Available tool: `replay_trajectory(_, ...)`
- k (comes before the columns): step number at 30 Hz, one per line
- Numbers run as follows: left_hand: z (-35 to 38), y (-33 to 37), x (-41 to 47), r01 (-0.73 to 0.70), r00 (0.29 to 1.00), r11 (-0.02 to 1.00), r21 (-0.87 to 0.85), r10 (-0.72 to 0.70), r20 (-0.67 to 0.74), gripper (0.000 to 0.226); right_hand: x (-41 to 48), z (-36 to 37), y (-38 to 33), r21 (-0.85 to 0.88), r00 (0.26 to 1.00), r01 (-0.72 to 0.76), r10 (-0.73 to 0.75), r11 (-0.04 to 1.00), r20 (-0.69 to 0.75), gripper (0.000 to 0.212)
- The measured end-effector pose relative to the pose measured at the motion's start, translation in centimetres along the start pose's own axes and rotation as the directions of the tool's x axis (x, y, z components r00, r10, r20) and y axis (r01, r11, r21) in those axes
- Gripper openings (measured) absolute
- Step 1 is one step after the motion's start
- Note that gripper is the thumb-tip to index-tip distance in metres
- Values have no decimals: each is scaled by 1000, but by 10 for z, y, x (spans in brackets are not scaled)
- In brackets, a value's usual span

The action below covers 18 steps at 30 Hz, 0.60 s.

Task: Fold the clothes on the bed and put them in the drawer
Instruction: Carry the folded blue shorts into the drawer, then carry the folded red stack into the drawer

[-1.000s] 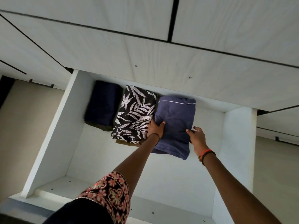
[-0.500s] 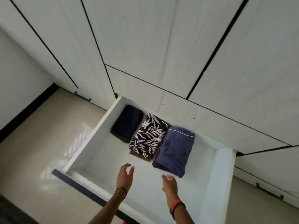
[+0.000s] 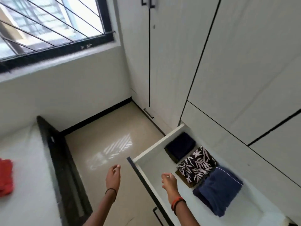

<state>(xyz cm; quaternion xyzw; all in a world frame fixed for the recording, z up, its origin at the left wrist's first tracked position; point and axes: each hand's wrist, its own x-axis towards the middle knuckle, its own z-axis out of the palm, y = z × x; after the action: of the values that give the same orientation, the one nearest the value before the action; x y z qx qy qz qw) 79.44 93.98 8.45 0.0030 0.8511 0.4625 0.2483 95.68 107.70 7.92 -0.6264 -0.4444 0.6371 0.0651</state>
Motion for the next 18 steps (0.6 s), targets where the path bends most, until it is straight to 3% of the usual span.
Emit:
replay_trajectory(7, -140, -4, 13, 66, 980, 964, -256, -110, -165, 34, -57, 138, -17, -92, 984, 124, -110, 988, 141, 6)
replay_trajectory(10, -195, -26, 11, 109, 959, 941, -320, -185, -215, 36, -74, 189, -6, -87, 974, 191, -178, 978, 142, 19)
replay_trajectory(12, -228, -38, 4, 123, 949, 927, -355, -215, -232, 36, -95, 217, -5, -85, 970, 203, -189, 975, 152, 8)
replay_trajectory(18, -339, -98, -6, 127, 878, 864, -486, -326, -350, 38, -167, 316, 16, -120, 923, 277, -229, 953, 308, 12)
